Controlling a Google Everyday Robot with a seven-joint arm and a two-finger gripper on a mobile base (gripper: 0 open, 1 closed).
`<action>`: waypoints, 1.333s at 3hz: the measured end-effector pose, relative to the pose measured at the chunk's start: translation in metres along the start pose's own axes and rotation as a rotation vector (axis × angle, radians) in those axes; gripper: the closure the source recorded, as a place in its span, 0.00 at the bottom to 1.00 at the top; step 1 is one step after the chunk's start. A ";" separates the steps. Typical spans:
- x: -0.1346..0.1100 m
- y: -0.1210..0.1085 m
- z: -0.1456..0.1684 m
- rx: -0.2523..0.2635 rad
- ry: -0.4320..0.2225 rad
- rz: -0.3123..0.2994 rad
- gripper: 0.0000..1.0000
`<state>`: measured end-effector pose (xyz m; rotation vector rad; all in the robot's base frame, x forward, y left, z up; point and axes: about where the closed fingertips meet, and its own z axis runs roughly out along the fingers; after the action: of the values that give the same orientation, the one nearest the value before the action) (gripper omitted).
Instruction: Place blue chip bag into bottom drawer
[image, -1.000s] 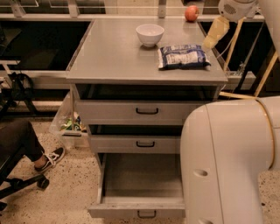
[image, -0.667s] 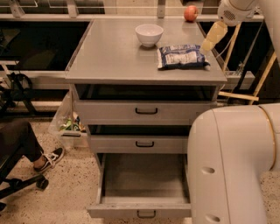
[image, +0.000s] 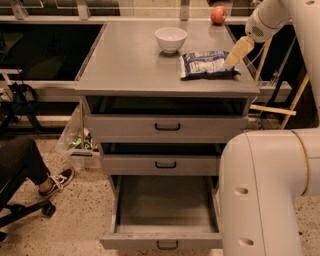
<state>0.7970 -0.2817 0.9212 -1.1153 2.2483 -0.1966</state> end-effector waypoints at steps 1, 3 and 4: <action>0.005 0.015 0.033 -0.081 -0.066 0.019 0.00; 0.012 0.042 0.080 -0.211 -0.172 0.050 0.00; 0.011 0.043 0.081 -0.213 -0.173 0.050 0.00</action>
Offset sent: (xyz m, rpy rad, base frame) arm 0.0752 -0.0027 -0.0658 0.3042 0.0691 0.1561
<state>0.8105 -0.2527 0.8346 -1.1356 2.1756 0.1581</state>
